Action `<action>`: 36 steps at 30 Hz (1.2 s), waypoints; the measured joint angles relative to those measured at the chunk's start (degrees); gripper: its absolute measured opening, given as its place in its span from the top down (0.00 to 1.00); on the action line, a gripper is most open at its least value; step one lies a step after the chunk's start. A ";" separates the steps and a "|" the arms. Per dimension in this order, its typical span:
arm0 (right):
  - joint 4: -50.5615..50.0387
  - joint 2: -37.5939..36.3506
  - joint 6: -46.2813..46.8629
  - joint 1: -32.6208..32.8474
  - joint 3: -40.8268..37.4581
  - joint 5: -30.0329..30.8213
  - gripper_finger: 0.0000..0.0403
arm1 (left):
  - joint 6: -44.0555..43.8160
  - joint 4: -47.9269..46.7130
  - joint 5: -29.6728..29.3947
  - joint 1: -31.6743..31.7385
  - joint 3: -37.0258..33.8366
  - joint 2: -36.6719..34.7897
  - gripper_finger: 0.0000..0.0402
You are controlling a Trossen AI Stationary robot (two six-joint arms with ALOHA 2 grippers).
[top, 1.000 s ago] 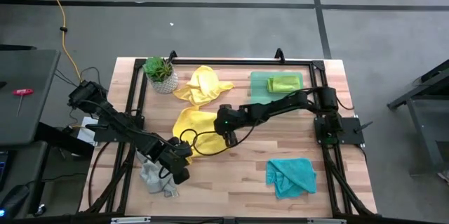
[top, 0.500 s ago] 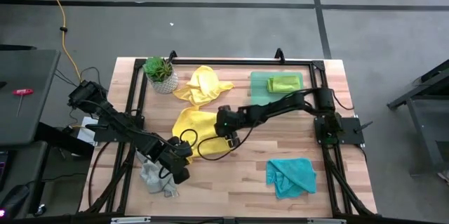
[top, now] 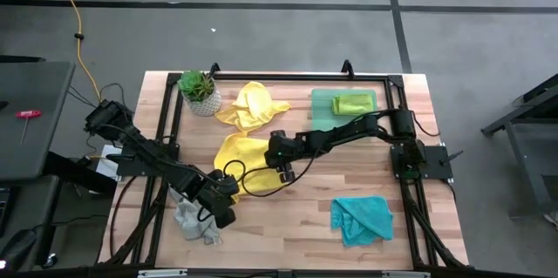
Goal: Fold microfiber towels
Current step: Fold the bottom yellow towel
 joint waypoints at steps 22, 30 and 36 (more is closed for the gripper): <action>-20.80 -17.25 14.18 -0.91 2.60 -0.20 1.00 | 6.76 -3.67 -0.19 8.91 0.04 -13.54 1.00; -31.30 -32.11 26.01 0.28 -0.95 3.06 1.00 | 19.64 -3.26 -0.90 23.79 1.37 -23.77 1.00; -33.30 -40.81 32.06 0.58 -1.23 9.66 1.00 | 33.46 -3.10 5.40 36.53 6.51 -22.64 1.00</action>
